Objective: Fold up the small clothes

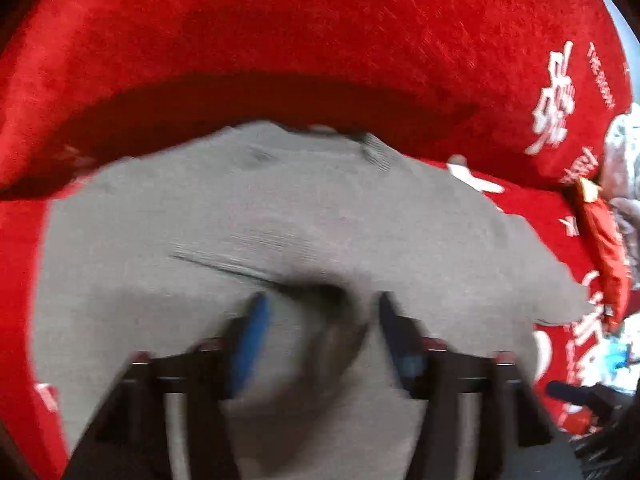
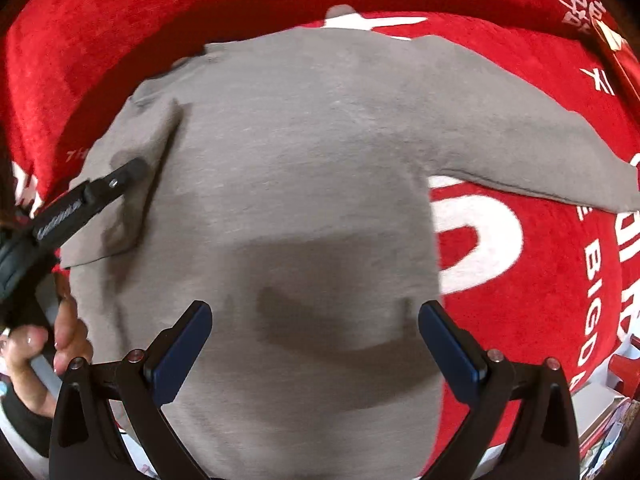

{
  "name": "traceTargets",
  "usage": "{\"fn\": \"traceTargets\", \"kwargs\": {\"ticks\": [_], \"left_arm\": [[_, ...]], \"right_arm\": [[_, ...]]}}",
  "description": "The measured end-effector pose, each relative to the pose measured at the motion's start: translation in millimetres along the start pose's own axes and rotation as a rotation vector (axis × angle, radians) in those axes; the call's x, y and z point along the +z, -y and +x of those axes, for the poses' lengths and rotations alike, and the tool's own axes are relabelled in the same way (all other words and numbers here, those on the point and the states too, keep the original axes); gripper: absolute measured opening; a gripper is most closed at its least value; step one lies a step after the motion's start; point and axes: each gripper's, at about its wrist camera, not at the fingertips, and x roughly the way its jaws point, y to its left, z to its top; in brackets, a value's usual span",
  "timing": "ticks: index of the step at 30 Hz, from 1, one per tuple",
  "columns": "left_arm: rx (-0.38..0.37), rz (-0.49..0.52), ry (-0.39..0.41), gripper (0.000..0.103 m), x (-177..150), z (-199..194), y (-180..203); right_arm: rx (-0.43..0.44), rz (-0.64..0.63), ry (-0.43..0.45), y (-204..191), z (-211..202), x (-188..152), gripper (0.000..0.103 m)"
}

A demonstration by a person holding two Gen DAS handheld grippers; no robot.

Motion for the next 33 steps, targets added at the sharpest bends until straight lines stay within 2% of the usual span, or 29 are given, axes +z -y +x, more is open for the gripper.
{"fn": "traceTargets", "kwargs": {"ticks": [2,5,9,12,14,16,17,18,19,21,23,25,26,28,29,31,33], "left_arm": [[0.009,-0.003,0.003,0.065,1,-15,-10],[0.067,-0.031,0.012,0.065,2,-44,-42],[0.186,-0.089,0.036,0.065,0,-68,-90],[0.289,-0.150,-0.002,0.065,-6,-66,-128],[0.324,-0.187,-0.034,0.065,-10,-58,-147],[0.349,-0.206,-0.063,0.065,-16,-49,-159],[0.348,-0.212,-0.074,0.065,-19,-44,-161],[0.342,-0.218,-0.084,0.065,-21,-41,-162],[0.334,-0.223,-0.089,0.065,-23,-38,-162],[0.322,-0.224,-0.082,0.065,-24,-38,-161],[0.316,-0.224,-0.087,0.065,-24,-38,-164],[0.312,-0.232,-0.091,0.065,-21,-40,-165],[0.314,-0.236,-0.092,0.065,-20,-42,-167],[0.318,-0.253,-0.083,0.065,-14,-45,-174],[0.313,-0.268,-0.074,0.065,-10,-48,-180],[0.305,-0.292,-0.073,0.065,-1,-49,-190],[0.291,-0.315,-0.095,0.065,11,-41,-203]], "right_arm": [[0.001,-0.014,0.014,-4,-5,6,0.103],[0.004,-0.076,0.055,-22,-12,21,0.103],[0.005,-0.228,0.118,-82,-12,50,0.103],[-0.061,-0.437,0.182,-141,-1,63,0.103],[-0.165,-0.591,0.207,-180,21,67,0.101],[-0.292,-0.704,0.220,-203,46,68,0.090],[-0.357,-0.747,0.210,-209,59,69,0.073],[-0.377,-0.772,0.186,-213,71,72,0.028],[-0.338,-0.747,0.160,-209,76,78,0.013],[-0.198,-0.614,0.201,-190,56,90,0.014],[-0.009,-0.466,0.280,-156,28,97,0.014],[0.093,-0.331,0.304,-118,16,99,0.014],[0.141,-0.246,0.289,-97,15,100,0.019],[0.232,-0.028,0.230,-47,22,98,0.047],[0.267,0.061,0.206,-26,28,95,0.066],[0.351,0.241,0.175,12,34,82,0.068],[0.428,0.354,0.173,34,34,74,0.068]]}}
